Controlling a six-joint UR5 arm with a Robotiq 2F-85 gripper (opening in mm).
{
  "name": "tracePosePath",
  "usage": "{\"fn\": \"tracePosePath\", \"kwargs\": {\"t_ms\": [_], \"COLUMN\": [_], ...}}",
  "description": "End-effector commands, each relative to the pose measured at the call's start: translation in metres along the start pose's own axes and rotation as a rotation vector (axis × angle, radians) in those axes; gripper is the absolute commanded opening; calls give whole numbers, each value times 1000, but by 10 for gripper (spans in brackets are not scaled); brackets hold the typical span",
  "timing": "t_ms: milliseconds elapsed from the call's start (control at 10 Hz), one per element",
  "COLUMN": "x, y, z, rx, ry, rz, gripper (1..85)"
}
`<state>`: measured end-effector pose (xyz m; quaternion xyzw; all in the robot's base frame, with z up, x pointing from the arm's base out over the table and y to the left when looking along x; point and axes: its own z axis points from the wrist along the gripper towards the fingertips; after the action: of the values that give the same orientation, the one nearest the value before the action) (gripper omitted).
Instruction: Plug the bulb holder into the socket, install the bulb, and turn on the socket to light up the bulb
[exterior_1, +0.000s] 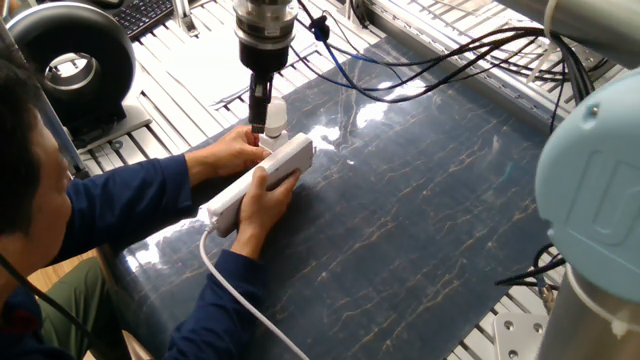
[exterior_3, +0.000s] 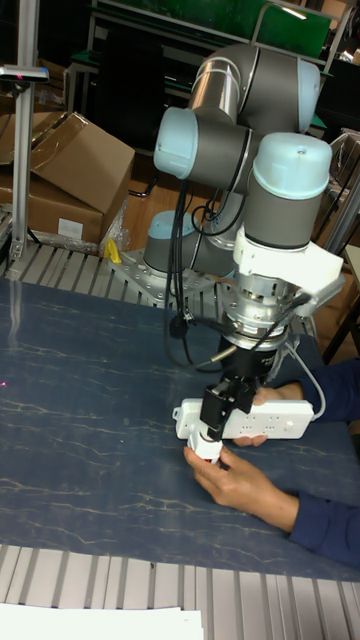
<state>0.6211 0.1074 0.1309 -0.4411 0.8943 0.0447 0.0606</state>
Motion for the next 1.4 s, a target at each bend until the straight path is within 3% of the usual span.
{"fn": "tracePosePath", "kwargs": {"t_ms": [0,200,500,800,1300], "x": [2,14,23,32,28], "y": [-1,0,1,4,5], "z": [1,2,4,3,2], "rx": [18,8,-3,-17,-14], "ry": [-14,16,17,49,38], "rz": [-226,-308,-355,-439,-448], "gripper": [720,710,710,703,673]}}
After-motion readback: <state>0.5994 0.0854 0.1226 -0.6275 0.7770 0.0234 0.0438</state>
